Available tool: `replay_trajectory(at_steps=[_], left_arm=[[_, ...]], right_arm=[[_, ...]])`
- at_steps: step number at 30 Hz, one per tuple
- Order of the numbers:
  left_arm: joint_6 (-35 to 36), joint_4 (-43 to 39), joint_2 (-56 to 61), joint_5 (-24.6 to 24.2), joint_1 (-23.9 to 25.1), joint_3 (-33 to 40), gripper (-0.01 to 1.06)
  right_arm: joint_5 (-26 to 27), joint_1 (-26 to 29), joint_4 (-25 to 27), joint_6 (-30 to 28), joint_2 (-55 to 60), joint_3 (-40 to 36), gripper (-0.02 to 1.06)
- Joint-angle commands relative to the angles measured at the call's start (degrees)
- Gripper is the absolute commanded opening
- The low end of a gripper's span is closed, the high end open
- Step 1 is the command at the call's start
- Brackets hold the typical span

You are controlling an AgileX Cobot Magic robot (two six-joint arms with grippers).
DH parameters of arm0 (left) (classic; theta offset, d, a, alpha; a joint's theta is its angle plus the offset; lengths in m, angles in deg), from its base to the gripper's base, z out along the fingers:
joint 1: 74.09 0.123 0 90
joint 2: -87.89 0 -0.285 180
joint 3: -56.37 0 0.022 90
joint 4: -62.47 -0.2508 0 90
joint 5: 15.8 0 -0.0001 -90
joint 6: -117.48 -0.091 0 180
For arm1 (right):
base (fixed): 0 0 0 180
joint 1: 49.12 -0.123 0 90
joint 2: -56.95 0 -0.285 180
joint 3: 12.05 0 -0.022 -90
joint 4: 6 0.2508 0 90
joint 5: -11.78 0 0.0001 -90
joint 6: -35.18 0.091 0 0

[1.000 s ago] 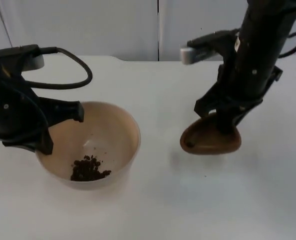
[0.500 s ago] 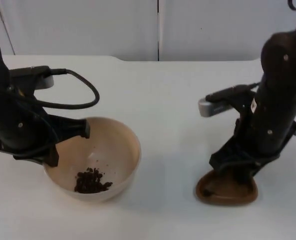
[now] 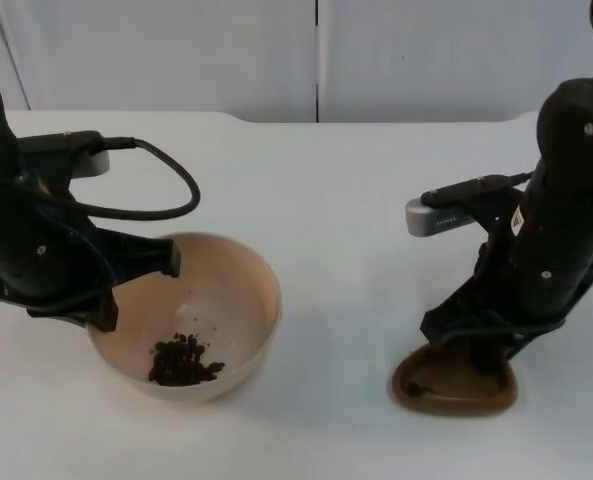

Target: Pick up the bowl with the left hand and pour the coffee beans from the cup into the bowl with the right hand.

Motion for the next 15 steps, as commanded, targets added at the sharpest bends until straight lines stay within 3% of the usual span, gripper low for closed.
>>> replay_trajectory(at_steps=[1,8,12,13,15], left_arm=[[0.14,-0.38,0.11,0.74,0.16,-0.22,0.0],[0.14,-0.38,0.11,0.88,0.16,-0.22,0.01],[0.14,-0.38,0.11,0.85,0.16,-0.22,0.32],[0.14,-0.38,0.11,0.85,0.16,-0.22,0.32],[0.14,-0.38,0.11,0.85,0.16,-0.22,0.53]], right_arm=[[0.73,0.26,-0.3,0.34,0.39,-0.82,0.0],[1.2,0.26,-0.65,1.53,0.39,-0.82,0.07],[1.2,0.26,-0.3,2.94,0.39,-0.82,0.31],[1.2,0.26,-0.3,2.94,0.39,-0.82,0.31],[1.29,0.26,-0.04,3.44,0.39,-0.82,0.44]])
